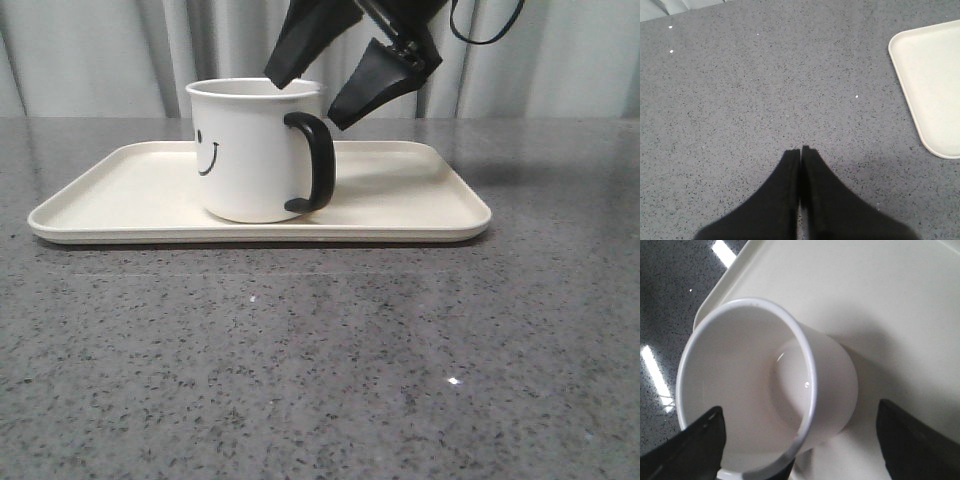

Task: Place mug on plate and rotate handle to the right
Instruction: 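Move the right gripper down into the white mug's rim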

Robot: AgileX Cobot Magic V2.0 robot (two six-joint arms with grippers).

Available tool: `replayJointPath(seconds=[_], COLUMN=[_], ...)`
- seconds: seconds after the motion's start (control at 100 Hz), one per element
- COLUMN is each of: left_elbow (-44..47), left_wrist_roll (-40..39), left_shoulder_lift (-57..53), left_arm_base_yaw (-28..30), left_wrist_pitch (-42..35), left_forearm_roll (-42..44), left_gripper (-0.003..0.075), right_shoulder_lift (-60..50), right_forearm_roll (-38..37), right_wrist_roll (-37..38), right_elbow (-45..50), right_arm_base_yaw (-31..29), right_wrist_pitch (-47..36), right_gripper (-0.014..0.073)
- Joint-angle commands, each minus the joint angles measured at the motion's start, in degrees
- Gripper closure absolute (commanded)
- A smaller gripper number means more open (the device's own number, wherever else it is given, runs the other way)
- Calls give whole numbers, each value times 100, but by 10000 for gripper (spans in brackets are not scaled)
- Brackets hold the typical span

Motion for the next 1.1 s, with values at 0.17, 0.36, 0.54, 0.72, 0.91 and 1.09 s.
replayJointPath(seconds=[0.17, 0.36, 0.54, 0.72, 0.91, 1.09], left_elbow=[-124, -124, -124, -124, -124, -124], left_wrist_roll=[-57, -57, -57, -57, -57, -57], left_shoulder_lift=[-35, -35, -35, -35, -35, -35], left_arm_base_yaw=[18, 18, 18, 18, 18, 18], left_wrist_pitch=[-320, -320, -320, -306, -306, -301], left_forearm_roll=[-41, -50, -50, -54, -76, -98], left_gripper=[740, 740, 740, 740, 740, 740], right_shoulder_lift=[-323, -323, -323, -317, -317, -285], right_forearm_roll=[235, 235, 222, 214, 200, 93], right_wrist_roll=[-23, -12, -12, -12, -12, -12], right_elbow=[-157, -157, -157, -157, -157, -157], right_arm_base_yaw=[-5, -5, 10, 61, 96, 96], right_wrist_pitch=[-46, -68, -121, -155, -196, -162], right_gripper=[-20, -20, -20, -20, -20, -17])
